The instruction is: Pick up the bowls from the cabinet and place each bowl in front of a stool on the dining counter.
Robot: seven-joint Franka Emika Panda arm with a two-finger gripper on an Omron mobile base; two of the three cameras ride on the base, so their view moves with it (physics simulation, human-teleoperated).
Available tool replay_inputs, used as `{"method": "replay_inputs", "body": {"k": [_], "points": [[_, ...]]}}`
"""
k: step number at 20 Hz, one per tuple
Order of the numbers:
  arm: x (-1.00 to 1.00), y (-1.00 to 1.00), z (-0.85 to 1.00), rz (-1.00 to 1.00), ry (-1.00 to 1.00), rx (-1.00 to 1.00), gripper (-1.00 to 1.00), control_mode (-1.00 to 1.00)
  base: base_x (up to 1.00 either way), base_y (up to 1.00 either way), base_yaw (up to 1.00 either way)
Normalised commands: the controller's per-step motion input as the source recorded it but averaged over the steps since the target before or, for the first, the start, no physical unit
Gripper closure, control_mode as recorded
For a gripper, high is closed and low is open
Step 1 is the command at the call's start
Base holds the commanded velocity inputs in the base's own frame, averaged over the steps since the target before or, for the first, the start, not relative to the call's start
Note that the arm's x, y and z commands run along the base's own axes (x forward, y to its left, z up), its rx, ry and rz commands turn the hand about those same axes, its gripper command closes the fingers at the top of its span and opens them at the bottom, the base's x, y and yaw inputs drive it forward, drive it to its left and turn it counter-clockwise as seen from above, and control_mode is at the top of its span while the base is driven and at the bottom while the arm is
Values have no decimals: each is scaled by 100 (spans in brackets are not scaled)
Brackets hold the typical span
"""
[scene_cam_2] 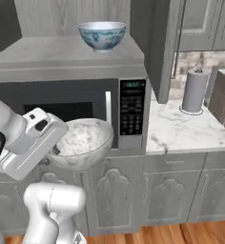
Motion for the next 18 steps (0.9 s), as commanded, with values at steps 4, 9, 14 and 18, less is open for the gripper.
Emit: {"method": "replay_inputs", "body": {"k": [4, 9, 14, 18], "points": [[0, 0, 0, 0, 0, 0, 100, 100, -53, -36, -71], [0, 0, 0, 0, 0, 0, 100, 100, -6, -68, -75], [0, 0, 0, 0, 0, 0, 100, 100, 2, -75, -87], [0, 0, 0, 0, 0, 0, 100, 100, 0, -73, -88]]}}
